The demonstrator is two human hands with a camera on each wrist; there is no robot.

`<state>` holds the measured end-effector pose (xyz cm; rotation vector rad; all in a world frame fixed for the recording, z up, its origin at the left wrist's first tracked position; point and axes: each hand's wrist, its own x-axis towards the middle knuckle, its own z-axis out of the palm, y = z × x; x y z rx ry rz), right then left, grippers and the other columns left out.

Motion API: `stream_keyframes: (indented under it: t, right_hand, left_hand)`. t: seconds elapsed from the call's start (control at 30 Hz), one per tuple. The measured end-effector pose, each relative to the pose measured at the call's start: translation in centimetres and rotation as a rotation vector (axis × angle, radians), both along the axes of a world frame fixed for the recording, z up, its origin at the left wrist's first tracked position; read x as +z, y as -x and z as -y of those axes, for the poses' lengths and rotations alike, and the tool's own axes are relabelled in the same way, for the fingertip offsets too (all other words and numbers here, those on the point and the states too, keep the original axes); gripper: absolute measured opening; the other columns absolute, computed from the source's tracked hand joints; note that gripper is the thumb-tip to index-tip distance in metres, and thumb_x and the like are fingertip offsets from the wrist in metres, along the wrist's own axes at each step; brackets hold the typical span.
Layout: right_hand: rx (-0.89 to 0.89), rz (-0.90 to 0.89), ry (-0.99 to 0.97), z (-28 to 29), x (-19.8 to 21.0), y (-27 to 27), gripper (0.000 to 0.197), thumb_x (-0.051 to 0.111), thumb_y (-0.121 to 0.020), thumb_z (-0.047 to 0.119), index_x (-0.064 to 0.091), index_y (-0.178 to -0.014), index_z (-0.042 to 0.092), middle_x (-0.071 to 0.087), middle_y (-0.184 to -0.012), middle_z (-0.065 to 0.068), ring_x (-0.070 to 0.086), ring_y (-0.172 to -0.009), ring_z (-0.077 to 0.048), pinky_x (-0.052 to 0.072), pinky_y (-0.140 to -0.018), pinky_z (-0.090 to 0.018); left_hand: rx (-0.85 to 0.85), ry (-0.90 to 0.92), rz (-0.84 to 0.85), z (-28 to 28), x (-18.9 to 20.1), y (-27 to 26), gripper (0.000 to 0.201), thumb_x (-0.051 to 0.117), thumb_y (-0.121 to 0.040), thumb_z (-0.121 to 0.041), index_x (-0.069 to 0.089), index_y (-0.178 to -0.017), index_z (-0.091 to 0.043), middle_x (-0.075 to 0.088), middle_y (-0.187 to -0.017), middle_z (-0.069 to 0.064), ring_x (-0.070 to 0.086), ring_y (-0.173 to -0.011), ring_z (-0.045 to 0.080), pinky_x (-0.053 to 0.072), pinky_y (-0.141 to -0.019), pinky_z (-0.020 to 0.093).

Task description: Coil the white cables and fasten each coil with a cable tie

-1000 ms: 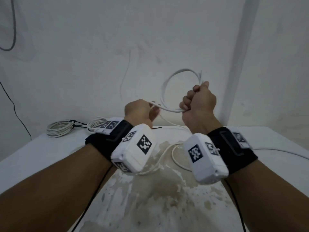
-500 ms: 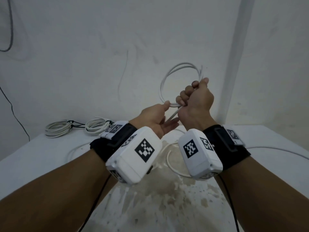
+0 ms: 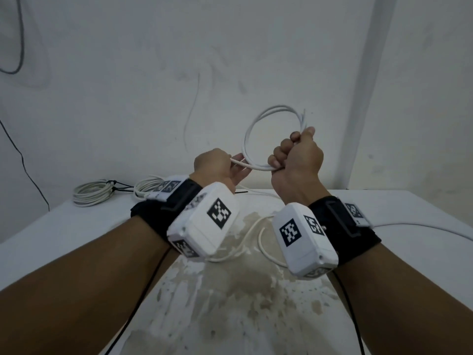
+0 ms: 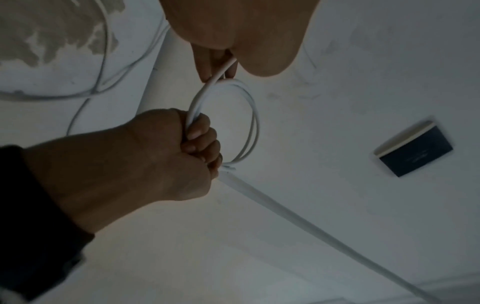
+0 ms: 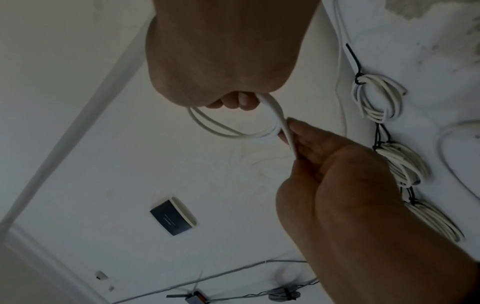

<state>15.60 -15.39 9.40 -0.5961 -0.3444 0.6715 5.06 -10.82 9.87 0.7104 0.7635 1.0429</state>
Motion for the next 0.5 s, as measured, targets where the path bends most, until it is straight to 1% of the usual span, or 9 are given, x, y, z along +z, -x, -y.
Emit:
stream_keyframes:
  t: [0.03,0.07,0.13,0.17,0.23,0.33,0.4,0.47,0.5]
  right_hand:
    - [0.000,-0.006,0.006,0.0,-0.2,-0.2,0.044,0.033,-0.107,0.042,0.041,-0.070,0.019,0.024,-0.050,0.005,0.017,-0.040,-0.012,0.019,-0.039,-0.022]
    - [0.001,-0.013,0.013,0.0,-0.4,-0.4,0.044,0.033,-0.107,0.041,0.041,-0.070,0.019,0.024,-0.051,0.005,0.017,-0.041,-0.012,0.019,-0.039,-0.022]
    - [0.003,-0.028,0.021,-0.1,-0.7,-0.8,0.044,0.033,-0.107,0.041,0.041,-0.070,0.019,0.024,-0.050,0.005,0.017,-0.041,-0.012,0.018,-0.040,-0.022]
    - [0.003,-0.034,0.018,-0.1,-0.9,-1.2,0.044,0.033,-0.107,0.041,0.041,-0.069,0.019,0.025,-0.050,0.006,0.017,-0.040,-0.012,0.018,-0.040,-0.022]
    - [-0.003,-0.055,-0.004,0.1,-0.9,-2.2,0.045,0.032,-0.107,0.041,0.040,-0.069,0.019,0.024,-0.050,0.006,0.016,-0.040,-0.012,0.017,-0.040,-0.022]
    - [0.015,-0.057,-0.031,0.8,-0.9,-3.9,0.046,0.031,-0.107,0.042,0.041,-0.069,0.019,0.024,-0.051,0.006,0.016,-0.041,-0.011,0.016,-0.040,-0.023]
    - [0.072,-0.005,-0.036,1.0,-0.9,-4.0,0.046,0.031,-0.107,0.043,0.041,-0.069,0.019,0.023,-0.051,0.006,0.014,-0.041,-0.011,0.015,-0.040,-0.023]
    - [0.148,0.064,-0.038,0.9,-0.9,-3.4,0.046,0.031,-0.107,0.044,0.041,-0.069,0.020,0.020,-0.051,0.006,0.012,-0.041,-0.010,0.012,-0.040,-0.023]
    - [0.180,0.095,-0.040,0.7,-0.8,-2.9,0.046,0.031,-0.107,0.044,0.041,-0.069,0.020,0.020,-0.051,0.006,0.011,-0.041,-0.010,0.012,-0.040,-0.023]
  left_hand:
    - [0.022,0.001,-0.001,-0.1,-0.2,-0.1,0.024,0.032,-0.097,0.002,0.055,-0.104,0.005,0.068,-0.081,0.015,0.071,-0.073,0.028,0.062,-0.063,0.038]
    - [0.048,0.008,0.008,-0.3,-0.3,-0.1,0.023,0.032,-0.098,0.001,0.055,-0.101,0.005,0.065,-0.079,0.013,0.068,-0.068,0.026,0.062,-0.066,0.038]
    - [0.104,0.037,0.040,-0.8,-0.2,-0.1,0.024,0.033,-0.099,0.005,0.052,-0.085,0.003,0.056,-0.072,0.013,0.059,-0.061,0.022,0.061,-0.076,0.042]
    - [0.130,0.044,0.047,-1.3,0.0,0.1,0.027,0.033,-0.099,0.007,0.050,-0.079,0.001,0.051,-0.069,0.014,0.054,-0.059,0.021,0.060,-0.077,0.041]
    - [0.136,0.017,0.005,-2.6,0.3,0.7,0.032,0.032,-0.099,0.010,0.047,-0.073,0.000,0.047,-0.064,0.013,0.047,-0.053,0.018,0.058,-0.068,0.034]
    - [0.101,-0.042,-0.124,-3.9,0.1,1.0,0.034,0.030,-0.098,0.007,0.050,-0.073,-0.002,0.046,-0.052,0.007,0.040,-0.035,0.012,0.047,-0.047,0.021]
    - [0.081,-0.218,-0.259,-4.4,-0.2,0.4,0.032,0.036,-0.099,0.000,0.059,-0.079,-0.007,0.048,-0.060,0.003,0.038,-0.035,0.009,0.037,-0.038,0.018]
    - [0.073,-0.469,-0.378,-4.9,-0.2,-0.4,0.031,0.043,-0.102,-0.013,0.066,-0.081,-0.016,0.056,-0.072,-0.001,0.046,-0.047,0.008,0.037,-0.042,0.019]
    - [0.059,-0.574,-0.420,-5.1,0.1,-0.6,0.033,0.043,-0.104,-0.019,0.067,-0.080,-0.019,0.062,-0.079,-0.002,0.053,-0.057,0.010,0.040,-0.049,0.019]
